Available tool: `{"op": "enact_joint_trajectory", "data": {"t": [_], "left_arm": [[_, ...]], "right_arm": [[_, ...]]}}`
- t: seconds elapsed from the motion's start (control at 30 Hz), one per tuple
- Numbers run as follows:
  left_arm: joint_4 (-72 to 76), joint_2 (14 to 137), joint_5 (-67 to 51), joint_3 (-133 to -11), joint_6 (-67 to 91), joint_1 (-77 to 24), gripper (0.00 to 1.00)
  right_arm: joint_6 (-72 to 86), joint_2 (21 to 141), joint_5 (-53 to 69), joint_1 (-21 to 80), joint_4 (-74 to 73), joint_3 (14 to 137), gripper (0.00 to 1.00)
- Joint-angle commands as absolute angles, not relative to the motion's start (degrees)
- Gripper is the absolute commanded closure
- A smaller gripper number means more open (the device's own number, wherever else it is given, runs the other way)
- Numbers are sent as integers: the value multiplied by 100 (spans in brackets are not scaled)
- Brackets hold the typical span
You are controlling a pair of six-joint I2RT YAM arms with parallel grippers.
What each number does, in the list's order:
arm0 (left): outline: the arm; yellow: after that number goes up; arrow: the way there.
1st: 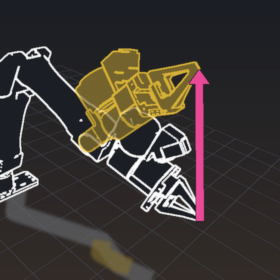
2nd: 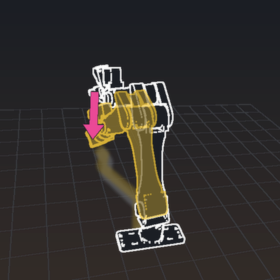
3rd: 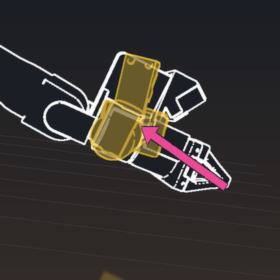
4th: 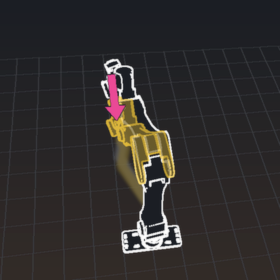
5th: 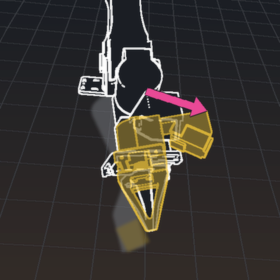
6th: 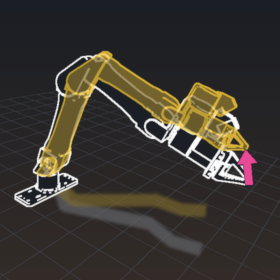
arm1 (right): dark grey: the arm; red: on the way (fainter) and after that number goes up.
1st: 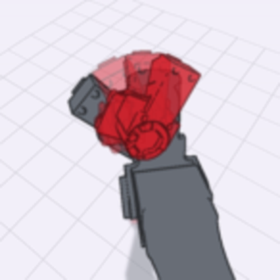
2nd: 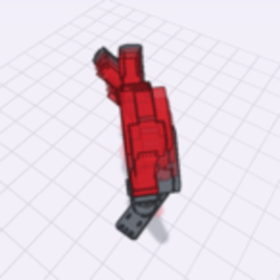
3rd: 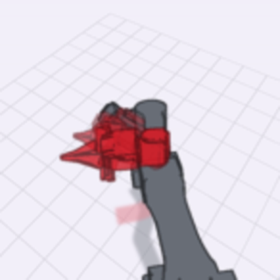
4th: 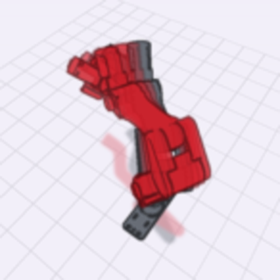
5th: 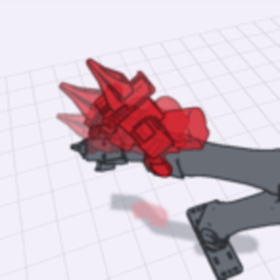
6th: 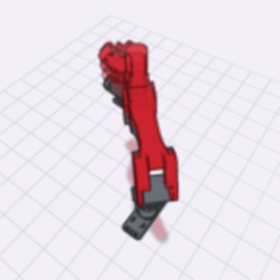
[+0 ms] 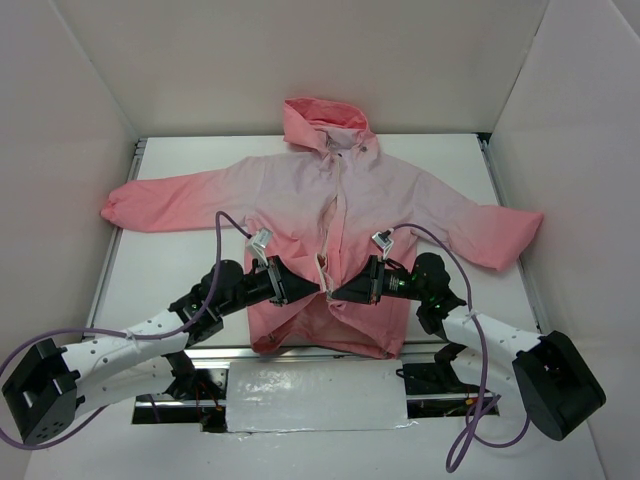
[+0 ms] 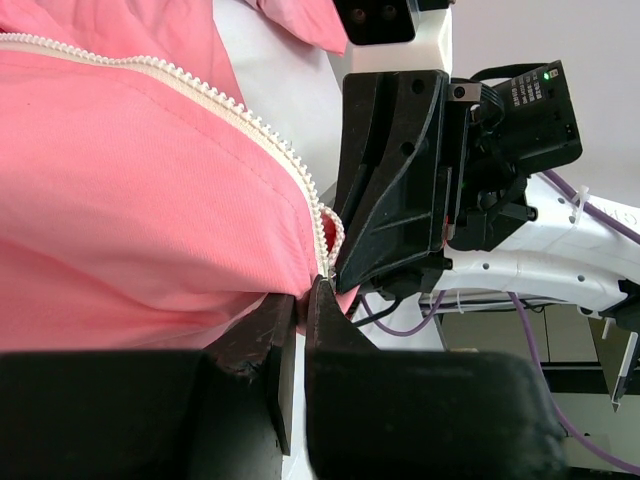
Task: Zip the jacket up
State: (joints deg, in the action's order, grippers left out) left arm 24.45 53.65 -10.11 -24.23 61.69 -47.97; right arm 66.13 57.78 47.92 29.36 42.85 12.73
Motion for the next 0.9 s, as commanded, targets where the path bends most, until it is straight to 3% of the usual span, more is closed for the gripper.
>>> {"op": "enact_joint_trajectory", "data": {"t": [0.0,0.87], "left_arm": [[2716,5353,-984,-2663,6065,-4781,100],[2680,5344,-984,-2690,6064,-4772,100]], "right_arm": [[6469,5774,4992,2918,4553,1468,100],[6407,5730,5089,2857,4746,1485,100]]}}
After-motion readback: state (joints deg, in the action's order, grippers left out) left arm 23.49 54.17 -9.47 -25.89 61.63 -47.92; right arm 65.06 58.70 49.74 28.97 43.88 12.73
